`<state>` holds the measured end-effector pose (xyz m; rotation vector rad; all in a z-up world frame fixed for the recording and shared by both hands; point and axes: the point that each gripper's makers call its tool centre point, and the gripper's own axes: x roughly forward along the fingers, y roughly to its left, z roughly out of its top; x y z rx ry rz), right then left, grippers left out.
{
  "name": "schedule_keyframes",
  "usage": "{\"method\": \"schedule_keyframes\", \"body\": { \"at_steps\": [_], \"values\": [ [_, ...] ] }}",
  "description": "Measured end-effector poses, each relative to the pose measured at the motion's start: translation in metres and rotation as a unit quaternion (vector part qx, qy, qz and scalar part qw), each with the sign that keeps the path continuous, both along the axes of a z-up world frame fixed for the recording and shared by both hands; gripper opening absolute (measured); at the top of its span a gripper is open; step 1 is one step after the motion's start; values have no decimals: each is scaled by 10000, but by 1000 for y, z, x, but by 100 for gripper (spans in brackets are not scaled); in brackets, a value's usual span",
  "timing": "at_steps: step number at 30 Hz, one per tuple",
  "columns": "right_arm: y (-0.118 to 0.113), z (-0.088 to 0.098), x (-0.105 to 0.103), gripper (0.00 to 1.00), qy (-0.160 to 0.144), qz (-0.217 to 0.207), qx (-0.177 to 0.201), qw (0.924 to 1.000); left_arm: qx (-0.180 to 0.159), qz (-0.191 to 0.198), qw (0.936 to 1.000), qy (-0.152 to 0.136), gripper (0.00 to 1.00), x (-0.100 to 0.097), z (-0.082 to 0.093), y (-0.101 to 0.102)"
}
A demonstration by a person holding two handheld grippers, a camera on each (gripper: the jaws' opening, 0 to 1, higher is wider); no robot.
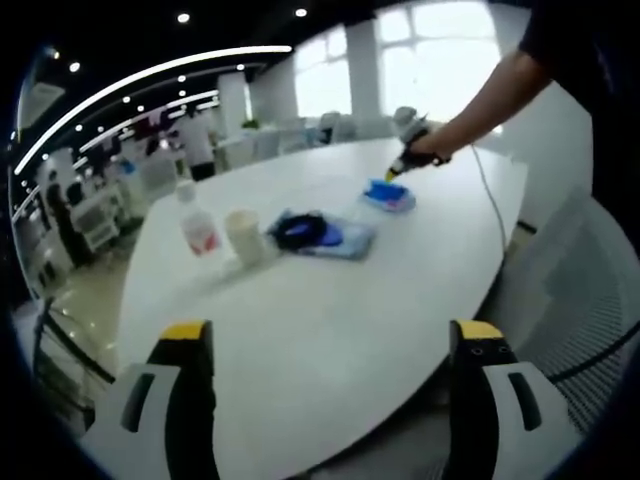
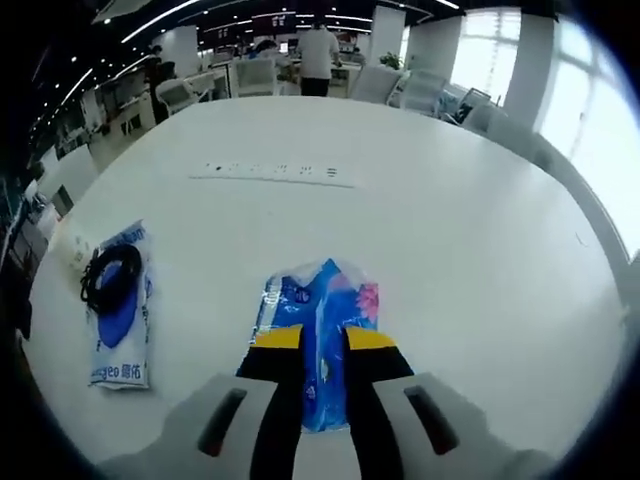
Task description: Arrange the tabletop items into an orderly group along one side of the table until the central work area is clear of visible clutter.
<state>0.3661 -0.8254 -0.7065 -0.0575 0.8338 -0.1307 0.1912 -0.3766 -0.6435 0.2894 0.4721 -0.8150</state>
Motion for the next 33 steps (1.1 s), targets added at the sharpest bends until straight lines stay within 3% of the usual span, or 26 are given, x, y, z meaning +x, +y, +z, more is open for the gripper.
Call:
{"method": "schedule_keyframes", "body": {
  "at_steps": [4,8,11,12,19,28,33],
  "values": [
    [17,10,-7,23,-89,208,3,9997,-43,17,10000,-45,96,1,2,0],
    [39,19,-6,32,-250,705,-27,9972,-71,31,9999,-75,96,1,4,-1],
    [56,23,-7,36,-267,1130,-235,9930,-79,14,9999,-80,97,1,5,-1],
    [51,21,-3,36,-231,1288,-307,9909,-82,7,9999,-79,97,0,5,-2],
    [87,21,-3,46,-193,1890,-432,9808,-99,30,9999,-97,98,1,6,-1],
    [137,21,5,54,-293,2783,-473,9589,-110,51,9999,-96,98,1,6,1],
    [156,23,14,56,-484,3306,-538,9410,-112,43,9999,-78,98,0,6,1]
  ]
}}
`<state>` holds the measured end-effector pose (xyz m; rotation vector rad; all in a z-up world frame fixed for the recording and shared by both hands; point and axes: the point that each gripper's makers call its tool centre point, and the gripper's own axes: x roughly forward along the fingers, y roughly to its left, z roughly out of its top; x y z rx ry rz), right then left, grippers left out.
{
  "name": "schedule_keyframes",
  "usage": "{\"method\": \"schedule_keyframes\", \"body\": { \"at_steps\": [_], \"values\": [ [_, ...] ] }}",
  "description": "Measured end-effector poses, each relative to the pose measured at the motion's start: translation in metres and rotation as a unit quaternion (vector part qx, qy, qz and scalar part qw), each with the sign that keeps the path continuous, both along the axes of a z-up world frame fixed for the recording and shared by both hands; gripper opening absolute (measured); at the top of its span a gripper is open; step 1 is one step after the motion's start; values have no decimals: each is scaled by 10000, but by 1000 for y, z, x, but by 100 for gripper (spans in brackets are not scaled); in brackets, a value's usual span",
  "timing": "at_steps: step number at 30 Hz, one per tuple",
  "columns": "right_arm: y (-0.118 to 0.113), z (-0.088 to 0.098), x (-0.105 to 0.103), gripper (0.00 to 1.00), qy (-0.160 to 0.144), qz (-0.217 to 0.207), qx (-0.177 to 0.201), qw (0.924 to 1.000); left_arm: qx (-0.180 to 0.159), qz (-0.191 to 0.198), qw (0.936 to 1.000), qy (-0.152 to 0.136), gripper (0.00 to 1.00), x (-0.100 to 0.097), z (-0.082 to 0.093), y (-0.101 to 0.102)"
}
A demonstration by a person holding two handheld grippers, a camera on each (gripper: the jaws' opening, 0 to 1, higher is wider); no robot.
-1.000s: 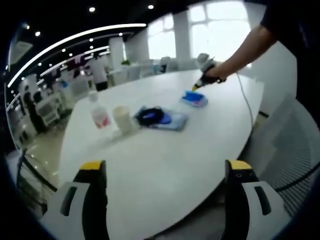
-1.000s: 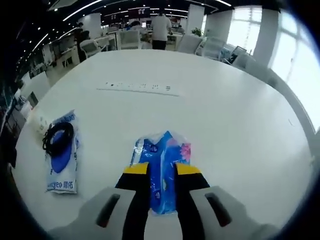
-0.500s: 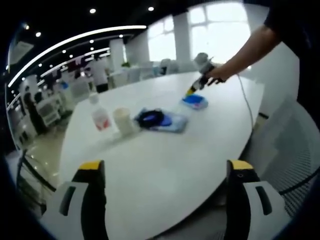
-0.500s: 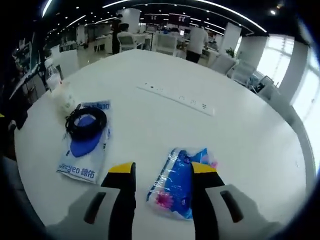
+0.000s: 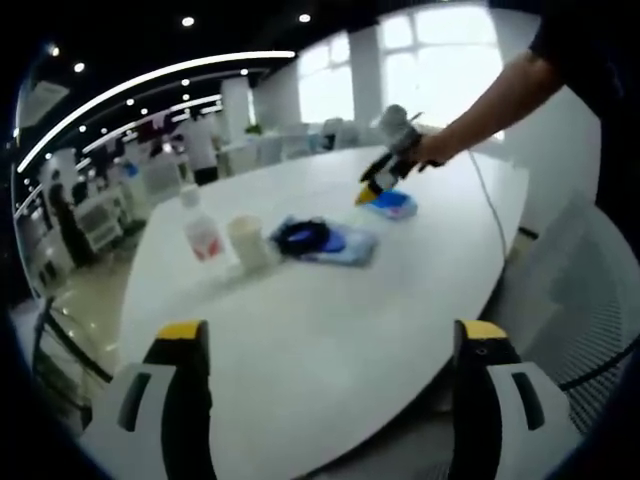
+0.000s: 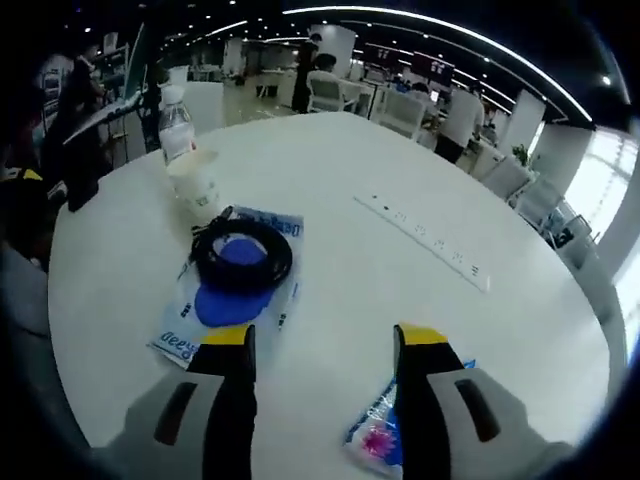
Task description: Arrange the tabletop items into an orderly group along one side of the table until the central work area is clear of visible clutter.
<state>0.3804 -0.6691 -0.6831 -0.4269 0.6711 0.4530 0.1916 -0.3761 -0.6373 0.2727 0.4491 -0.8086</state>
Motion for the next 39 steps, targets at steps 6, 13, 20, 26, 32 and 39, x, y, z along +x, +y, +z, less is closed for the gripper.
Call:
{"method": "schedule_keyframes", "body": {
  "at_steps": [6,13,20,26,32,39],
  "values": [
    [19,-4,10,59,-56,462,-5,9989,-8,3,10000,23,99,0,0,0],
    [47,-8,15,59,-87,968,26,9953,26,31,10000,41,99,0,-1,1],
    [71,-13,17,58,-23,1287,9,9917,25,44,10000,39,98,1,-2,1],
    [87,-19,17,52,96,1463,-8,9892,18,40,10000,24,98,2,-1,1],
    [97,-25,14,52,147,1611,-74,9868,60,4,10000,65,98,0,-4,-1],
    [102,-35,15,49,190,1782,-258,9835,153,9,9998,105,97,0,-8,0]
  ]
}}
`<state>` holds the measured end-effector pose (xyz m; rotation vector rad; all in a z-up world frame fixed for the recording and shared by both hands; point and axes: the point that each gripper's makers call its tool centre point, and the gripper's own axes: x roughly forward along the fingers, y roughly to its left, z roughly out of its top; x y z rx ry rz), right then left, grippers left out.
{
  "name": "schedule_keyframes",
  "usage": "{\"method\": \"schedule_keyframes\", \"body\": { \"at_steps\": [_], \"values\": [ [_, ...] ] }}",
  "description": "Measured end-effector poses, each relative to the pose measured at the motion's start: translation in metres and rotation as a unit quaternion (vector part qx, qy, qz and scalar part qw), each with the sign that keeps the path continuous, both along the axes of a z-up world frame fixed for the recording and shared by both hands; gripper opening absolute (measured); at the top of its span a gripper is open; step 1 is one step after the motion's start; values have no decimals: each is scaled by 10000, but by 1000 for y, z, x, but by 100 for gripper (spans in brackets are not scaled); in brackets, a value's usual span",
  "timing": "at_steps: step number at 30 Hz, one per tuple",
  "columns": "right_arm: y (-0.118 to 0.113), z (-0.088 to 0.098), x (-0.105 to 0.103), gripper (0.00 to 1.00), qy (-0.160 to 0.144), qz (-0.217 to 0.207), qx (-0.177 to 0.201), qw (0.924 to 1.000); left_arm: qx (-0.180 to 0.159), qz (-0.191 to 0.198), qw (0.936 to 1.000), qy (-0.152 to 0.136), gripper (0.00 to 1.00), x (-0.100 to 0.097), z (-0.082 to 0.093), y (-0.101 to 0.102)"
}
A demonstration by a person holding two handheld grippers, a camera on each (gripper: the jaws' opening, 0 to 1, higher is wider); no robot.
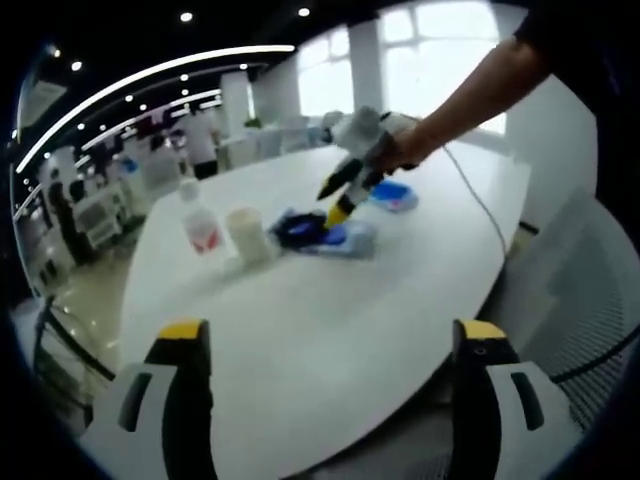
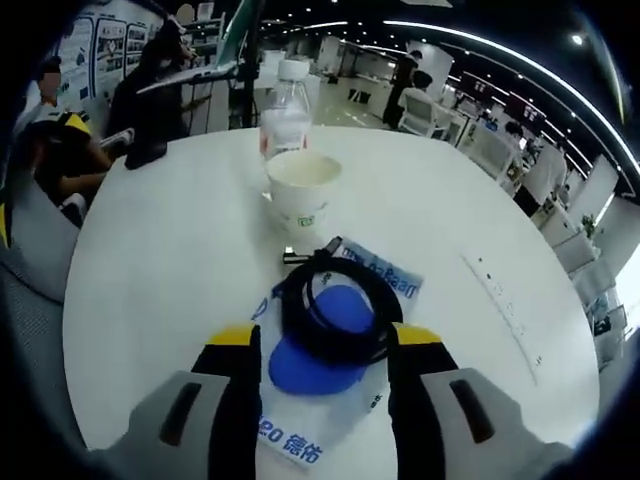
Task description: Arrange the tabletop items into an orderly group along one side of the table until the central work area is clear of visible clutter.
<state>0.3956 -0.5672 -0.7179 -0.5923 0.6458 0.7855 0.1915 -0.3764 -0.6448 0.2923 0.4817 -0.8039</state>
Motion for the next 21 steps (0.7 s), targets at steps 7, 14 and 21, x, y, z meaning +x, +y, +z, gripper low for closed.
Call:
{"method": "schedule_keyframes", "body": {
  "at_steps": [7,14,21],
  "values": [
    [6,-11,3,45,99,0,-51,9999,75,4,10000,29,96,0,-3,1],
    [10,-19,9,41,209,-153,51,9997,141,-4,9999,57,95,1,-6,3],
    [10,-28,10,34,278,-93,-55,9996,193,-5,9998,93,93,1,-9,4]
  ]
}}
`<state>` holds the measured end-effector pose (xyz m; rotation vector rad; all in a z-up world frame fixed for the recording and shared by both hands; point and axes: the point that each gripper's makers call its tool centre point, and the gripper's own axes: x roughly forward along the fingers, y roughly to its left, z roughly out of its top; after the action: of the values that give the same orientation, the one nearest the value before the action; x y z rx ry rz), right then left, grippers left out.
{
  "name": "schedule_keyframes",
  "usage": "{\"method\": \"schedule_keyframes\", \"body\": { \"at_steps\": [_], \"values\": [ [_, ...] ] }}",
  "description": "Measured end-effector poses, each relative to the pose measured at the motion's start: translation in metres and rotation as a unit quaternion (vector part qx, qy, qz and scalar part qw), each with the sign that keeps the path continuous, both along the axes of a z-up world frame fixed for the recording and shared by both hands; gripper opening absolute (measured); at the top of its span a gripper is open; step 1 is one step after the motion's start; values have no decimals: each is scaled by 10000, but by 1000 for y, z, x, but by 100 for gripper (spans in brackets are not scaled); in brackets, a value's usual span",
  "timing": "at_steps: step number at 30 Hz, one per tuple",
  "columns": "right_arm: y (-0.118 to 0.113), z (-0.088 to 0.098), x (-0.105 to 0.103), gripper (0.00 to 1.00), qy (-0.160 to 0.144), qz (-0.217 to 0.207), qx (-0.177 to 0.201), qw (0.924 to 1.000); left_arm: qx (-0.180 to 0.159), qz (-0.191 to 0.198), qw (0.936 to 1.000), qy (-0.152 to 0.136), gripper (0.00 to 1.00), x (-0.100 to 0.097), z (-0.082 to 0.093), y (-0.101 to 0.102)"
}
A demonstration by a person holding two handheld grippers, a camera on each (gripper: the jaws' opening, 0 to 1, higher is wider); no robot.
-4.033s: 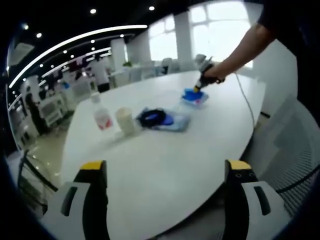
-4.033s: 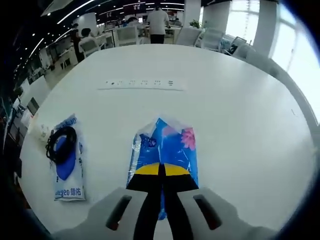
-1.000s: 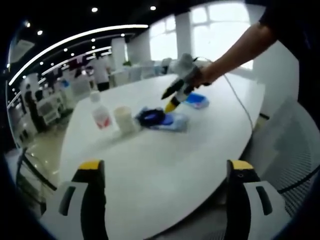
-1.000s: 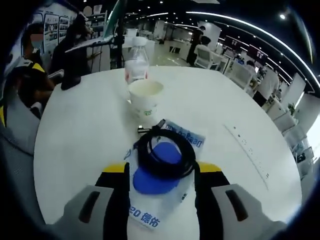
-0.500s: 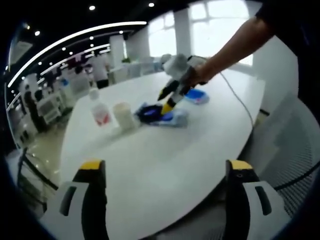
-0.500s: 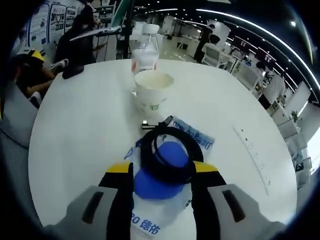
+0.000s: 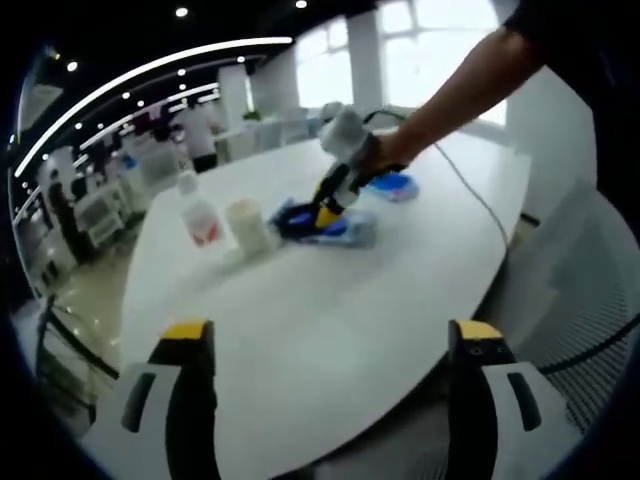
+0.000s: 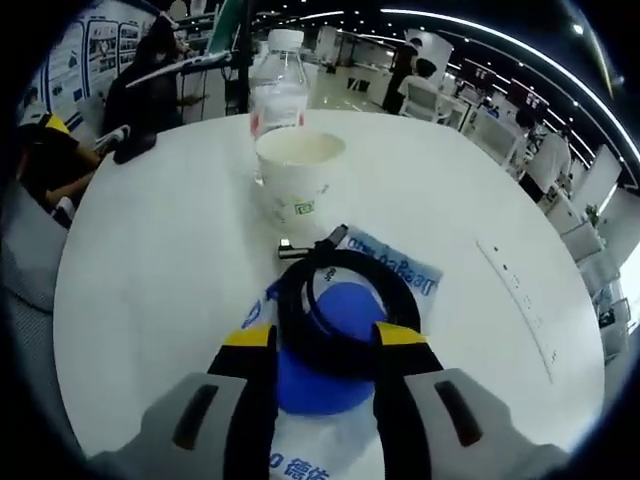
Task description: Arrange the tabletop items into an orderly group along one side of the table until the central work area is clear of visible clutter.
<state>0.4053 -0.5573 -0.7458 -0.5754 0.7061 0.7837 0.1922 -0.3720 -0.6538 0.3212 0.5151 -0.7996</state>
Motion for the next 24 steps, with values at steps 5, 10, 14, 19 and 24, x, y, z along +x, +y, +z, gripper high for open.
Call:
{"method": "schedule_keyframes", "body": {
  "at_steps": [5,10,14,19,24],
  "values": [
    [7,-6,-2,28,-27,255,-82,9996,18,0,10000,20,93,0,-1,1],
    [11,-11,-1,25,-64,474,-250,9985,39,1,10000,46,92,-1,-2,1],
    [15,-16,-2,21,-107,717,-377,9967,43,17,10000,55,92,-1,-3,2],
    [19,-16,-2,16,-138,779,-372,9962,47,34,10000,63,92,-1,-3,2],
    [22,-16,0,7,-81,635,-141,9979,66,29,10000,62,91,-2,-3,3]
  ]
}}
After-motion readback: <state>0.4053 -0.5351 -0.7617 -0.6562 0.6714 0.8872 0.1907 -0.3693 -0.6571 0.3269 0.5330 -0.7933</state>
